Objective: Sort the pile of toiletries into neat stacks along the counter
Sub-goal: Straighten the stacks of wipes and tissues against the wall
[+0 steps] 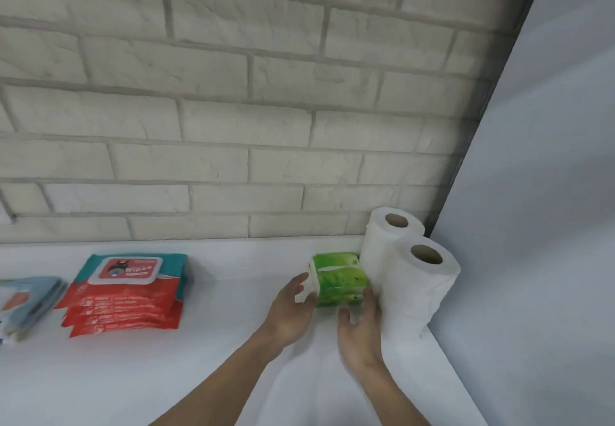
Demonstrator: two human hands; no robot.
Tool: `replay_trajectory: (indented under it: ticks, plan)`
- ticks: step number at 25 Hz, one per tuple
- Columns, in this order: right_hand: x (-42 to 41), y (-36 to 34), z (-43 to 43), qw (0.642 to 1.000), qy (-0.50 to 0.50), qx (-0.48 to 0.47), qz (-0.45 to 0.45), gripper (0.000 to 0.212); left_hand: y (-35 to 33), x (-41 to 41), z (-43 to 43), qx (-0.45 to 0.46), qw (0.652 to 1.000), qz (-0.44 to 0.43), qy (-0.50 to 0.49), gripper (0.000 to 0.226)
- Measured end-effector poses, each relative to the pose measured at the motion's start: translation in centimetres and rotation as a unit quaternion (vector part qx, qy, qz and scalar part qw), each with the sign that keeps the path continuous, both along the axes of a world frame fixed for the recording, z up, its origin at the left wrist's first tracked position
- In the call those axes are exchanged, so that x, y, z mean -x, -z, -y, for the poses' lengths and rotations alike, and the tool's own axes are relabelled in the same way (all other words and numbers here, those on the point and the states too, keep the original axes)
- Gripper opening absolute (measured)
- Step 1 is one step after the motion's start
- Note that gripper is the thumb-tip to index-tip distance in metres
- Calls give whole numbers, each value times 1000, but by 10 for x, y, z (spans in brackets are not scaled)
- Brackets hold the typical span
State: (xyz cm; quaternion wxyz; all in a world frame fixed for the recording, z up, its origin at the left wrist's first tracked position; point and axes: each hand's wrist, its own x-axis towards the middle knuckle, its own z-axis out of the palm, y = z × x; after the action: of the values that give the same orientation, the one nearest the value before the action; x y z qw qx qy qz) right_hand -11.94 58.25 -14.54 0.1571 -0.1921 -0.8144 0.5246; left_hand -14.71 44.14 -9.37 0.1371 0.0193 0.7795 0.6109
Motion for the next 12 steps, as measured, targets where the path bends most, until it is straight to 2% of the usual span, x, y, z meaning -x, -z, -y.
replay_trajectory:
  ticks: [7,12]
  plan:
    - [26,19,-4,998,45,-29,-22,69,20,31,-31,-18,1000,-6,0,49]
    - [36,23,-9,997,55,-58,-21,61,33,41,-35,24,999,-27,-25,50]
